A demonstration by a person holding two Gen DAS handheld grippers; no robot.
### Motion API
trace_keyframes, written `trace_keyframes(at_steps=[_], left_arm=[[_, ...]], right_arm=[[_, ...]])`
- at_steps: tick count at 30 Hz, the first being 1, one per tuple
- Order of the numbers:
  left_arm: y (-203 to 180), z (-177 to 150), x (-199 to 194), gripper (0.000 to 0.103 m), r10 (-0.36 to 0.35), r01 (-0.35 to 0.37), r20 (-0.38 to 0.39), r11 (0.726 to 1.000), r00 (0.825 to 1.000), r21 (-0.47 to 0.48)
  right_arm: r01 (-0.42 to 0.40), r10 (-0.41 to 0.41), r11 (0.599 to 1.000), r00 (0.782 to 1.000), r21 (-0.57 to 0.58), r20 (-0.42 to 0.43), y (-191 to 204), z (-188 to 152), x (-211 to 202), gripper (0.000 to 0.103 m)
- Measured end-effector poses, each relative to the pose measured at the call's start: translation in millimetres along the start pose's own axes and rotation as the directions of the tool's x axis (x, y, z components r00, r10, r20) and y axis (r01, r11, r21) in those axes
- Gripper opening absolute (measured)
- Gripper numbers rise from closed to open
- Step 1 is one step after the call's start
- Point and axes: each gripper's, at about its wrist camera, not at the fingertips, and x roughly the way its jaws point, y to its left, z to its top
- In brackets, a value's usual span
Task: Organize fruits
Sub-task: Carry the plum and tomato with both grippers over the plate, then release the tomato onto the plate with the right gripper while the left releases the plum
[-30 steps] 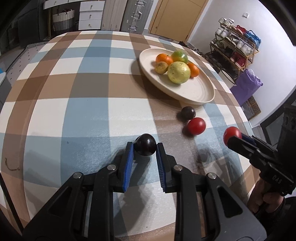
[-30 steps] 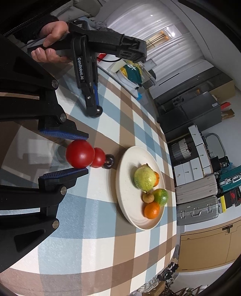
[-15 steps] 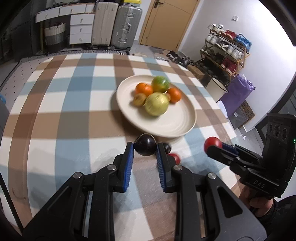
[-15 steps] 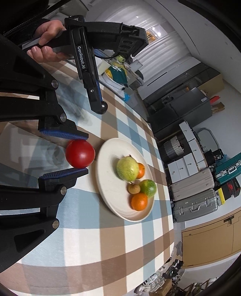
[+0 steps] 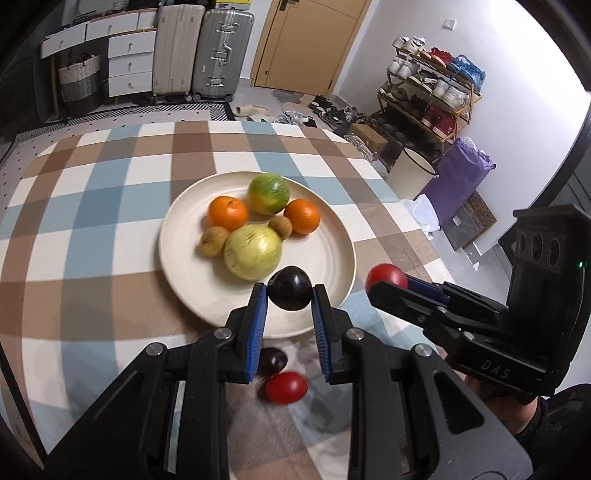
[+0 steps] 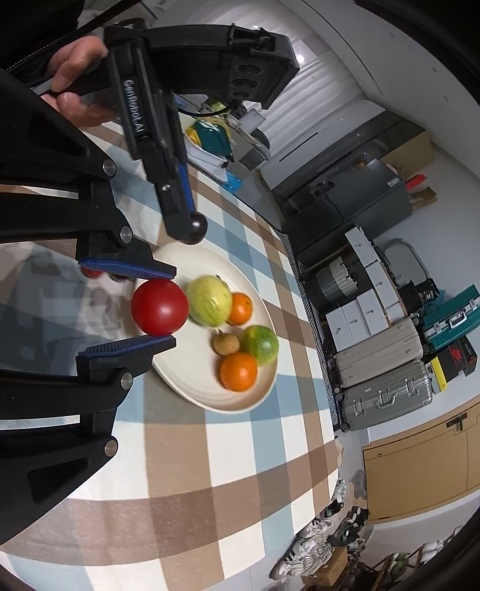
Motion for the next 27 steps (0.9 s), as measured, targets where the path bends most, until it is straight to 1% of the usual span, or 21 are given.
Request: trace_keyframes(at_steps=[2, 6, 10, 18, 27], left_arm=[[-1, 5, 12, 0.022, -0.010, 0.009, -0.017, 1.000, 1.000, -0.012], [-4, 14, 30, 0.022, -0.019, 0.019, -0.027, 1.000, 0.999, -0.007], [-9, 21, 45, 0.022, -0.025, 0.025, -0.041, 1.000, 0.999, 0.001], [-17, 27, 68, 0.022, -0.021, 0.023, -0.068, 0.999, 0.997, 0.023], [-16, 29, 85, 0.022, -0.021, 0.023, -0.092, 0.999, 0.996, 0.025]], right_arm=[[0.005, -0.005, 1.000, 1.000, 0.005, -0.003, -5, 5, 4, 0.031], [0.049, -0.049, 0.998, 0.999, -0.032, -0.015, -12, 13, 12, 0.031], [0.045, -0.045, 0.999, 0.999, -0.019, -0.023, -22, 19, 20, 0.031], [0.017, -0.015, 0.998, 0.999, 0.061, -0.032, -44, 32, 34, 0.031], [0.022, -0.019, 0.998, 0.998, 0.057, -0.052, -52, 40, 48, 0.031]])
